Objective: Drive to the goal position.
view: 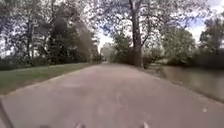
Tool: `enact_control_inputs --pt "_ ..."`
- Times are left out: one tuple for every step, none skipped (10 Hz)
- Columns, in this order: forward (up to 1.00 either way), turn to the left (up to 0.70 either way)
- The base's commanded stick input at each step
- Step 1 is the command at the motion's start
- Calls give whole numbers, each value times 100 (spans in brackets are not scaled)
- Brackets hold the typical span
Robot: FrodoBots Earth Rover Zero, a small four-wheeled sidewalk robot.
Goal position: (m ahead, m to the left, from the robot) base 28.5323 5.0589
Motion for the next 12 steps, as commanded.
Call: enact_control_inputs --pt "100 0" --pt "100 0" --pt "100 0" --pt "100 0" --pt "100 0" --pt "100 0" --pt "100 0" --pt "100 0" --pt "100 0" --pt "100 0" --pt "100 0" --pt "100 0"
